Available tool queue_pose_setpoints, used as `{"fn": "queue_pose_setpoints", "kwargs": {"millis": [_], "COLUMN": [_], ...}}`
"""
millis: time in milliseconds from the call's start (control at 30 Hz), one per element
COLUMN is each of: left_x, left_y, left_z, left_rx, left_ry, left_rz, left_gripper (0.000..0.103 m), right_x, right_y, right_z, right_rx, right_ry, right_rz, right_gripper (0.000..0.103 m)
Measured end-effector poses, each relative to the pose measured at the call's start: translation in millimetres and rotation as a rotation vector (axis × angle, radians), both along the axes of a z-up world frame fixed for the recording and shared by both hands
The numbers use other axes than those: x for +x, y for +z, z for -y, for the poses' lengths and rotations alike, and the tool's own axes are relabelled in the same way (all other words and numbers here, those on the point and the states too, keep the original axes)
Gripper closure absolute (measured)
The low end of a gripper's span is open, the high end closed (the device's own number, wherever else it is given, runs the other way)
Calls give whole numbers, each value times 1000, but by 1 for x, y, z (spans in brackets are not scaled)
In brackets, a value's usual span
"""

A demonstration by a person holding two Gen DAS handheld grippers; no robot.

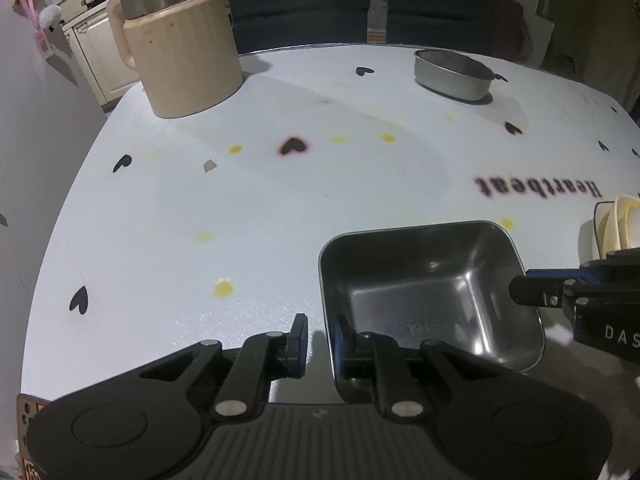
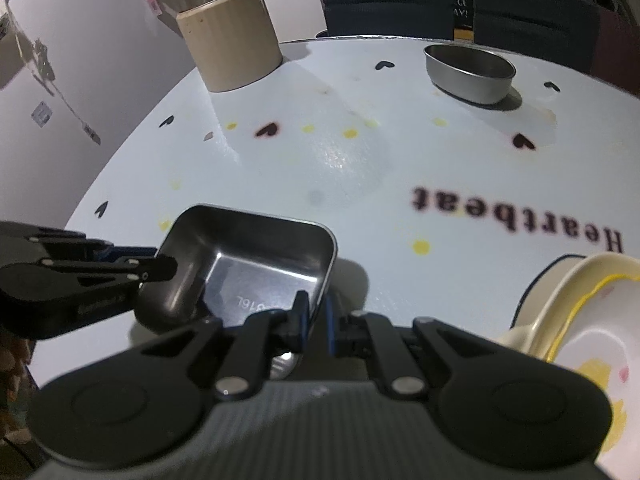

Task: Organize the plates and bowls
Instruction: 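Lower the second dish into the first dish and open both grippers, then move both grippers toward the oval steel bowl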

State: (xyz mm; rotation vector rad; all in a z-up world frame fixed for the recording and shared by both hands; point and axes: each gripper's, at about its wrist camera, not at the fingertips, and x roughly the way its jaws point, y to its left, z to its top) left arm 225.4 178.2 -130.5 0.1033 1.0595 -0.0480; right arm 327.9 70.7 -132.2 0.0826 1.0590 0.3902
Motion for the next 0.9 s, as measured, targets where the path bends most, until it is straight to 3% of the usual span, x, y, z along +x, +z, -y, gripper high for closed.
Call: {"fn": "queue_pose_setpoints", "kwargs": {"millis": [100,133,200,267,300,400,467,700,833,900], "left_x": [-1,-1,-3,-5,-6,-9,-11,-18,-23,-25], "left_y": [1,3,6,9,11,14,15,25,33,37], "left_z": [1,1,1,3,3,2,0,-12,-14,-13], "left_rx": [-5,-16,-28,-19,-19,-15,-4,-21,-29,-30], "left_ry": [6,10,9,9,8,21,34,70,83,91], "left_rz": [-1,2,9,20,24,29,24,30,47,56], "left_gripper": [83,78,52,38,34,25,22,1,0,0], "right_x": [0,0,0,-1,-3,-9,-12,-21,-26,-27], "right_y": [-2,-3,-5,-5,-3,2,6,17,21,24], "right_z": [4,6,12,16,17,18,20,31,31,31], "right_rx": [34,49,96,128,125,112,117,109,90,78], "right_ry": [-17,-30,-59,-74,-81,-76,-77,-77,-43,-27], "right_rz": [-14,-22,-46,-66,-61,-27,-15,35,54,74], "right_gripper": [93,90,85,70,61,59,57,33,7,4]}}
